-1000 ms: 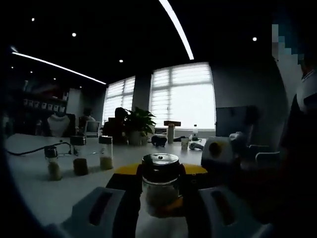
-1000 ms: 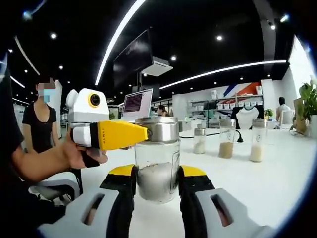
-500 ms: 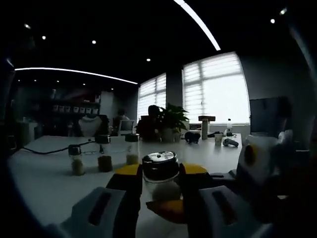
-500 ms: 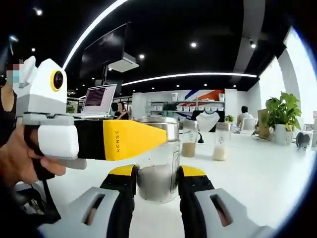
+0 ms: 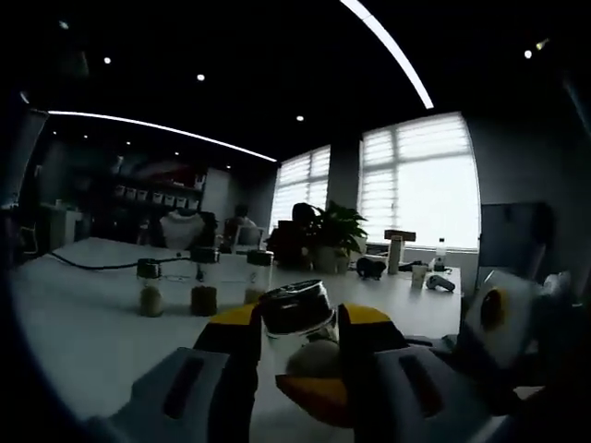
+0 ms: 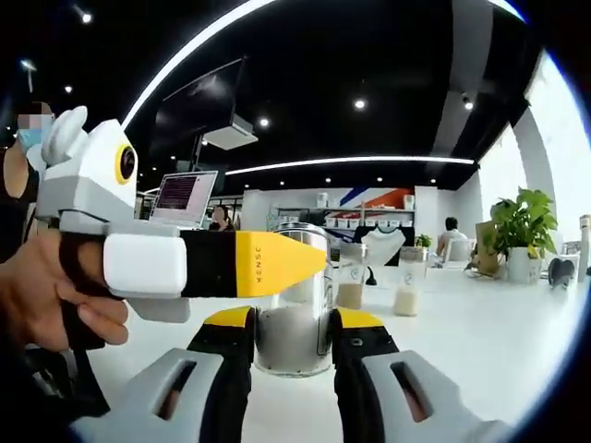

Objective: Rotate the seasoning bottle until the label or dispensing opening points toward the visible target arrow and the bottle remains upright within the marked orientation range

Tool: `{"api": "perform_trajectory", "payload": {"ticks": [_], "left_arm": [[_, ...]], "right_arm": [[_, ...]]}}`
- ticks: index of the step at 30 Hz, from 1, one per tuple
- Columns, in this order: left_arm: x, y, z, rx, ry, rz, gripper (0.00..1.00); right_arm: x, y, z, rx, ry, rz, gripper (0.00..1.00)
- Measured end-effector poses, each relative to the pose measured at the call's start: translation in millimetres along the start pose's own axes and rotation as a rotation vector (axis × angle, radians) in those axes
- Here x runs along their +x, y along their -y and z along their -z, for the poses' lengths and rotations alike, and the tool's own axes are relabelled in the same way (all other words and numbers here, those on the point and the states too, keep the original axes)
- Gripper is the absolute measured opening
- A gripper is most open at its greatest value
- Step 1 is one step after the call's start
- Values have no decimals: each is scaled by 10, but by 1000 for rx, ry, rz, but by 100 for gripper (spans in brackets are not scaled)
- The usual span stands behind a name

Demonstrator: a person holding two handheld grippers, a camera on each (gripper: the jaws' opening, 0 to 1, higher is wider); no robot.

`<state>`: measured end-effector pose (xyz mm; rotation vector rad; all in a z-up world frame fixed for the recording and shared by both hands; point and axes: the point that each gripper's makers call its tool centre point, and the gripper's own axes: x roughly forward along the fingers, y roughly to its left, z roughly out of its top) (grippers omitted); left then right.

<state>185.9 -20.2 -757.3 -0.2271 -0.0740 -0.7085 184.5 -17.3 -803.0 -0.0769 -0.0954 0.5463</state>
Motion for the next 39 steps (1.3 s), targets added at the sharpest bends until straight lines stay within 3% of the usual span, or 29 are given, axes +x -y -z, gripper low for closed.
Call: {"api": "perform_trajectory", "payload": {"ticks": [2,9,12,20,24,28,31,32,33,34,39], "left_arm": [[-13,-29,-30,-68,16,7,33],[-7,-20,-19,-94,5,7,33],[-2,-2,-42,-157,21,19,33],[9,-69,-40,-267,41,0,35],[-19,-80,-41,-244,45,-2,34],[-59,-47,-147,-115,78,33,33],[-100,-52,-191,-122,84,84,32],[-121,-33,-228,-140,97,121,31],[-129,-75,-206,-113,80,111,31],[-142,-33,-194,-117,67,149,31],[-193,-35,-189,-109,69,207,31]], "right_arm": [[-10,-5,-28,-32,17,-4,31],[-39,-1,-61,-180,22,52,31],[-64,28,-108,-281,35,85,31],[-64,-45,-143,-387,51,103,31],[-49,-69,-139,-325,54,65,32],[-30,-152,-205,-198,71,-32,32],[-22,-188,-242,-141,82,-98,31],[-15,-223,-235,-70,81,-155,31],[-17,-234,-239,-32,84,-183,31],[-18,-241,-221,-10,72,-194,31],[-11,-282,-195,3,58,-240,31]]}}
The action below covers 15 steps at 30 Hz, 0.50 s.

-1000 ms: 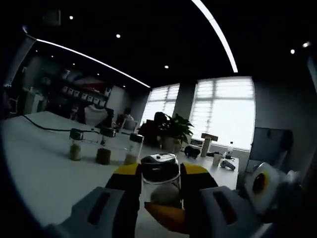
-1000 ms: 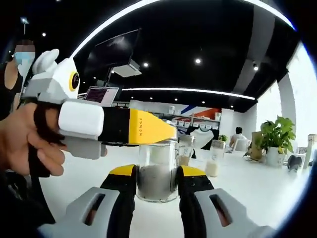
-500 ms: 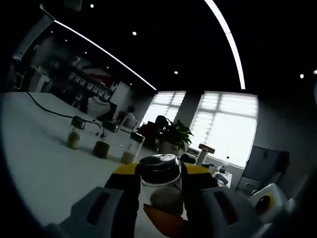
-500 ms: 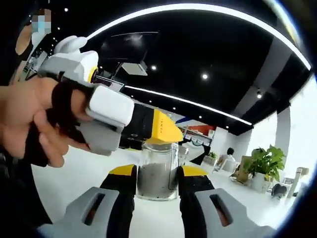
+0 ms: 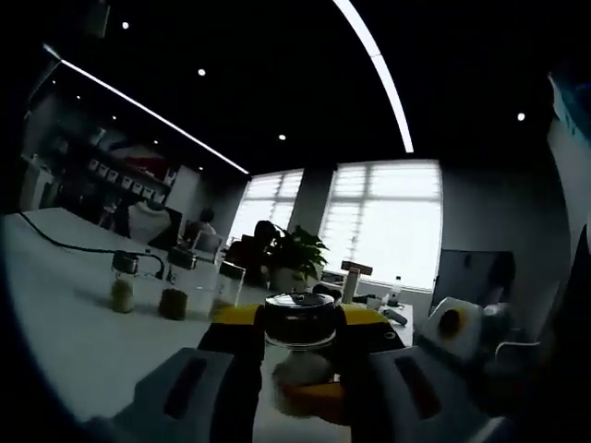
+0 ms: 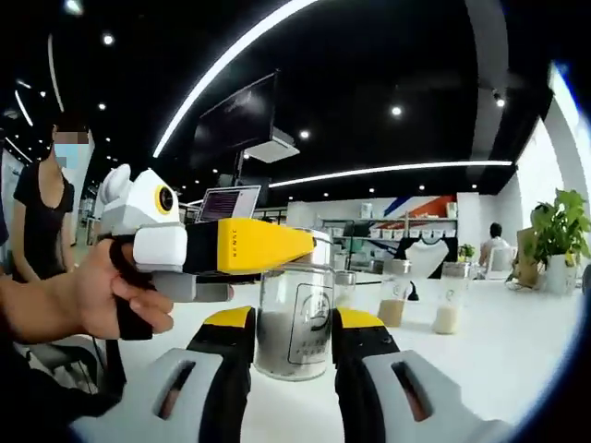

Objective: Rotate the seasoning bottle until the label or dispensing opening points toward the visible target arrow and the bottle remains upright within the marked orientation range

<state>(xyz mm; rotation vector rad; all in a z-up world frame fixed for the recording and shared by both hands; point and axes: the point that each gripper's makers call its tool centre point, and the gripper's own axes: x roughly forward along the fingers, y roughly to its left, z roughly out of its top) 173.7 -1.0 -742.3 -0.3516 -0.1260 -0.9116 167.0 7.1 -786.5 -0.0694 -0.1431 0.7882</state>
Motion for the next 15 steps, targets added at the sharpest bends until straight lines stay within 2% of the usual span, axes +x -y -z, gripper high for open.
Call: {"api": "perform_trajectory", "payload": {"ticks": [3,7,8,9,10,11,12,15], "left_arm": [[-10,52,-4,49,-7,41,31],[-25,186,18,143,-36,137,32],[-19,183,28,143,-44,130,32],[-1,185,14,106,-33,134,32],[11,185,-16,54,-13,130,32],[24,127,-32,-25,-1,95,32],[29,91,-31,-44,3,71,33],[33,114,13,-1,-25,34,33]], "right_arm": [[17,-47,21,66,-17,-55,32],[12,-95,53,162,-45,-122,32],[-11,-87,44,130,-48,-101,32],[-36,-19,12,45,-28,-45,32],[-54,-16,-28,10,-5,-11,31],[-54,-24,-29,35,-8,-5,31],[-43,0,-32,42,-9,21,31],[-46,29,-17,-41,-14,86,31]]}}
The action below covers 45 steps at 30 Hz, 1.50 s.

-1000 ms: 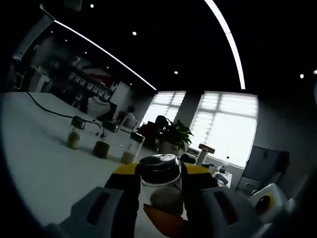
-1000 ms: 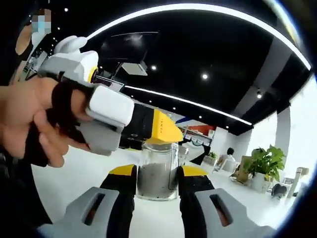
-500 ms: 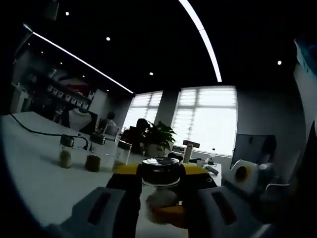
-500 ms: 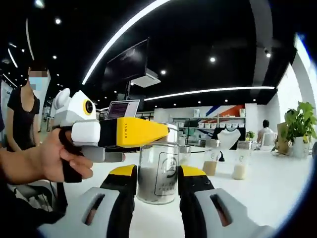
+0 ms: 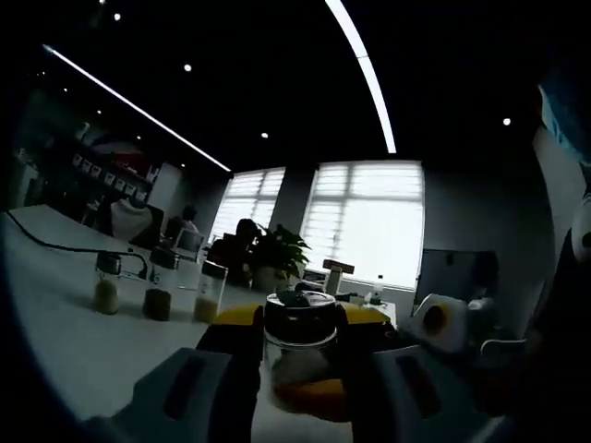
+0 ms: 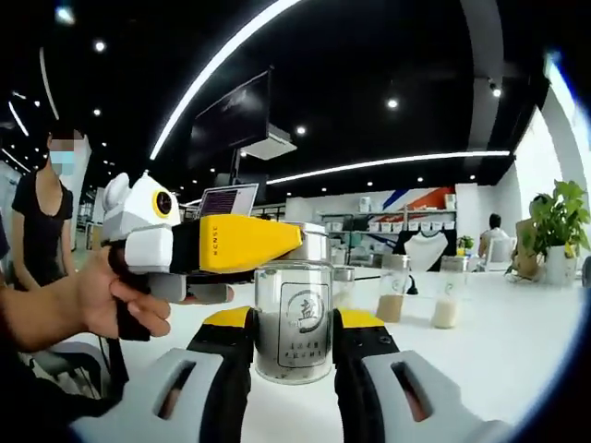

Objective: Rotate the seasoning bottle until the label or dispensing opening points toward the visible target arrow and the bottle remains upright within the marked orientation range

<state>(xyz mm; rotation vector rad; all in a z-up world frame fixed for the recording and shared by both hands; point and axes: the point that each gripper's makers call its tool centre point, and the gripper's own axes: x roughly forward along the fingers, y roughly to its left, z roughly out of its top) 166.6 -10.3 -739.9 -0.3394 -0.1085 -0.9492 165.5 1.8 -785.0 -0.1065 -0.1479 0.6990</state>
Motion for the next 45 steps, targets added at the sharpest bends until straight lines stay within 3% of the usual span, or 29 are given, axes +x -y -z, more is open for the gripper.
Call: {"api": "perform_trajectory", "payload": {"ticks": [2,4,8,10,12,15,17,19,24,27,29,36,39,45], "left_arm": [[7,6,14,19,-4,-27,34],[16,-5,32,0,-12,-57,35],[29,-54,62,-40,-13,-114,36],[31,-49,64,-40,-12,-110,36],[0,-108,92,6,-48,-128,36],[-16,-131,86,52,-65,-93,35],[-33,-111,58,57,-74,-41,35],[-52,-85,43,85,-87,11,35],[-81,15,24,94,-80,107,35],[-55,20,39,78,-71,99,36],[-20,16,11,64,-45,56,36],[-14,34,81,77,-64,-87,35],[-25,8,111,120,-83,-140,35],[-15,-29,108,139,-91,-169,35]], "right_arm": [[2,-11,11,-16,1,21,31],[-4,13,7,-93,-4,68,31],[0,13,1,-171,-12,138,31],[6,3,15,-160,-17,154,32],[61,-44,82,-71,-34,84,32],[74,-92,84,24,-16,-37,31],[77,-118,53,57,3,-89,31],[76,-181,57,162,-21,-172,32],[56,-228,34,166,-29,-216,32],[28,-184,33,119,-41,-154,31],[29,-107,-3,90,-10,-58,31],[-4,-35,-17,12,0,130,31],[17,-66,24,-20,-14,144,31],[22,-24,63,-42,-12,169,31]]}}
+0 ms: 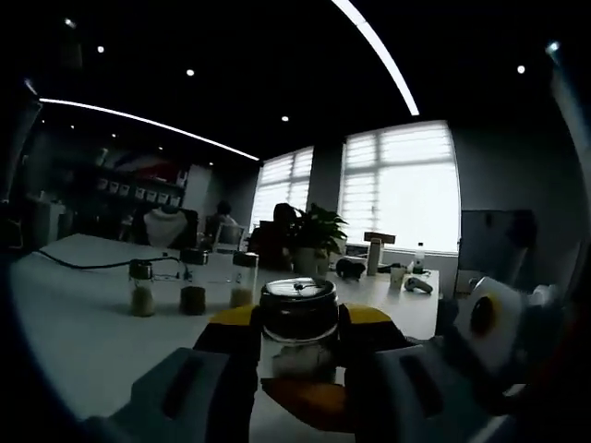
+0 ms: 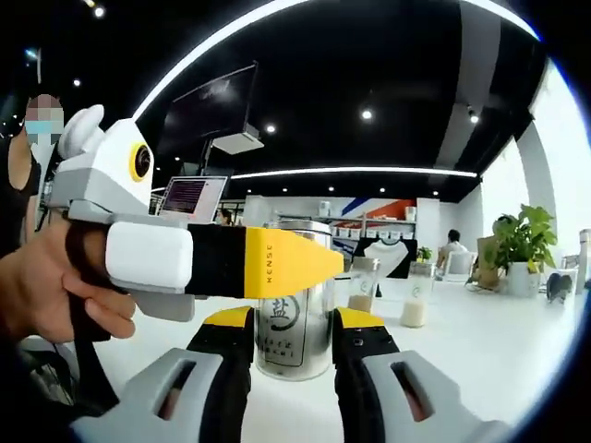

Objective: Rotate the seasoning bottle until the label or dispensing opening points toward the visible target arrow and the bottle remains upright within the marked orientation range

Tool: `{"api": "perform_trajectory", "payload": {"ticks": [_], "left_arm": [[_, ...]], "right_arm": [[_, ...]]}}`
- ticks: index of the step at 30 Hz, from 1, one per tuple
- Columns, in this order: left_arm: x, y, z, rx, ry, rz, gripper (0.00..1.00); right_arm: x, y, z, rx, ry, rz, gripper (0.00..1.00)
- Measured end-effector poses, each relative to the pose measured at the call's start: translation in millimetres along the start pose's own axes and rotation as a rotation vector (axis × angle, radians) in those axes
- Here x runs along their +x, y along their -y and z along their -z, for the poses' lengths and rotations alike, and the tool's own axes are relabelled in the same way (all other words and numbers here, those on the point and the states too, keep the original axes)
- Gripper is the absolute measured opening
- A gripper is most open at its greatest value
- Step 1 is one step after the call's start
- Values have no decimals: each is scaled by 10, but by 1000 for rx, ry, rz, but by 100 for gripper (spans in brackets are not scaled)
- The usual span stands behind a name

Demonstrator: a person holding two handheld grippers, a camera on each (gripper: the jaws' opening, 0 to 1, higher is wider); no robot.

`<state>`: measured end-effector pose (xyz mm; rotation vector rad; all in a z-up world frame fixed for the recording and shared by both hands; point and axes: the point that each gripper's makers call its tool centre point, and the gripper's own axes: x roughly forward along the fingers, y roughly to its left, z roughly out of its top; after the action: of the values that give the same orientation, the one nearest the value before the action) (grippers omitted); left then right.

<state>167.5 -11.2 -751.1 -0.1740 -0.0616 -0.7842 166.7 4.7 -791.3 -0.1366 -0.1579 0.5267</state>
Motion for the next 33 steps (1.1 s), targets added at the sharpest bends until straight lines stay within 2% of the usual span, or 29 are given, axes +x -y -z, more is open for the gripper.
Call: {"api": "perform_trajectory", "payload": {"ticks": [3,5,6,7,9,12,14,17,21,24,33], "left_arm": [[9,5,-11,-20,5,-4,35],[20,-10,19,-1,-5,-32,35],[23,-23,36,21,-8,-43,35],[32,-13,50,24,-5,-44,35],[40,-26,43,39,-5,-37,34],[68,-87,10,27,-11,-10,34],[83,-111,1,43,-12,-5,34],[103,-194,28,65,-29,-7,34],[92,-303,13,42,-17,-10,34],[83,-413,20,79,-31,-36,34],[2,-759,72,63,-49,-56,34]], "right_arm": [[6,20,9,-18,6,11,31],[34,27,37,-28,0,9,31],[47,29,60,-11,-11,-1,32],[53,12,90,45,-25,-23,32],[51,39,82,40,-19,-26,32],[57,15,68,69,-18,-77,32],[54,-3,61,57,-15,-88,32],[60,-39,54,55,-8,-116,35],[62,-39,81,82,-20,-136,36],[56,-49,61,85,-19,-156,38],[42,-49,88,99,-57,-244,49]]}}
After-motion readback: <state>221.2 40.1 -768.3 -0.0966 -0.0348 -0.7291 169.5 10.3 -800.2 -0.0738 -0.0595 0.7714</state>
